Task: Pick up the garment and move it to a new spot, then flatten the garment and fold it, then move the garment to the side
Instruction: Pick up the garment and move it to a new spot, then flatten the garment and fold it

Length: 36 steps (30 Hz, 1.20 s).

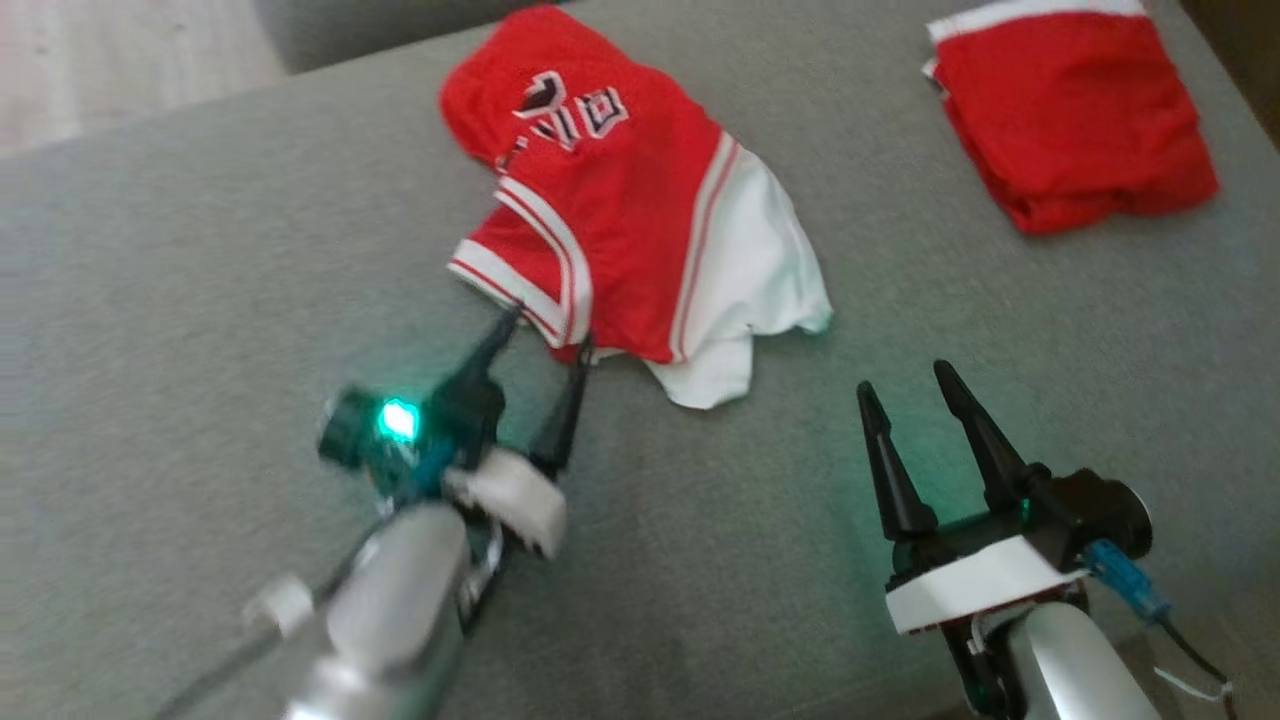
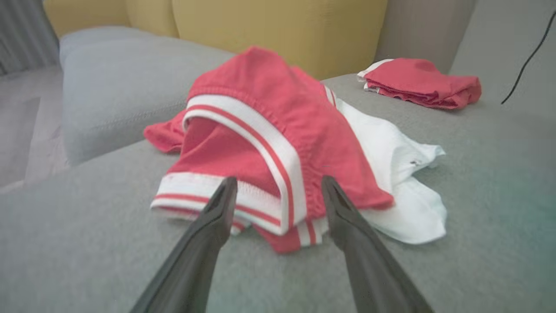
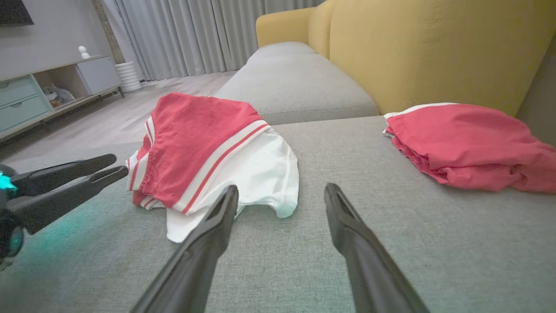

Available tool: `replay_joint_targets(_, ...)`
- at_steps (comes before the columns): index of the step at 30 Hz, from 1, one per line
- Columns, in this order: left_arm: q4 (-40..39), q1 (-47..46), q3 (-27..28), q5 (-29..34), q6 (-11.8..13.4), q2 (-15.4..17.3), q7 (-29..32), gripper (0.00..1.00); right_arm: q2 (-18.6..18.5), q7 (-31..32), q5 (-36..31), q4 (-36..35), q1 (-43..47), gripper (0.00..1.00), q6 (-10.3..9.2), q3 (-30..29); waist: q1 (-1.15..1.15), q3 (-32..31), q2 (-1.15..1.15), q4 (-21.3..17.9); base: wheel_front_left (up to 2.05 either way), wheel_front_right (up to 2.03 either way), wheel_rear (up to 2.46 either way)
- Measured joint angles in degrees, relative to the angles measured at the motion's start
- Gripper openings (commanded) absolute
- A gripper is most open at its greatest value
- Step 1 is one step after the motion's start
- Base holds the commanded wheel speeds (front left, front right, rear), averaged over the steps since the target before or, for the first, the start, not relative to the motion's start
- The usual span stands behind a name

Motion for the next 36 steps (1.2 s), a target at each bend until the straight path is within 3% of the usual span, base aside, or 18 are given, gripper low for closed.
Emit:
replay_joint_targets(5, -10.6, 11.2, 0.5, -4.5, 6.1, -0.2, -0.1, 1.00, 0.1, 0.0, -0.1, 1.7, 2.9, 1.00, 0.00, -2.5, -0.03, -4.9, 0.00, 3.1, 0.00, 0.00, 0.00)
replay_joint_targets(8, -16.7, 19.1, 5.1, -4.6, 9.5, -0.1, -0.1, 1.00, 0.1, 0.0, -0.4, 2.2, 6.2, 1.00, 0.00, -3.8, -0.03, -8.4, 0.00, 5.0, 0.00, 0.00, 0.00)
replay_joint_targets(12, -27.3, 29.3, 12.6, -4.8, 11.8, 0.0, -0.1, 1.00, 0.2, 0.0, -0.5, 2.1, 8.6, 1.00, 0.00, -5.3, -0.03, -12.3, 0.00, 7.8, 0.00, 0.00, 0.00)
replay_joint_targets(20, -38.4, 42.1, 18.2, 2.2, 14.1, 0.2, -0.2, 1.00, 0.3, 0.0, -0.5, 0.1, 11.3, 1.00, 0.00, -7.5, -0.04, -17.5, 0.00, 11.5, 0.00, 0.00, 0.00)
replay_joint_targets(36, -37.8, 44.9, 17.5, 4.2, 14.3, 0.3, -0.2, 1.00, 0.4, 0.0, -0.6, 0.8, 13.6, 1.00, 0.00, -5.6, -0.02, -19.4, 0.00, 13.9, 0.00, 0.00, 0.00)
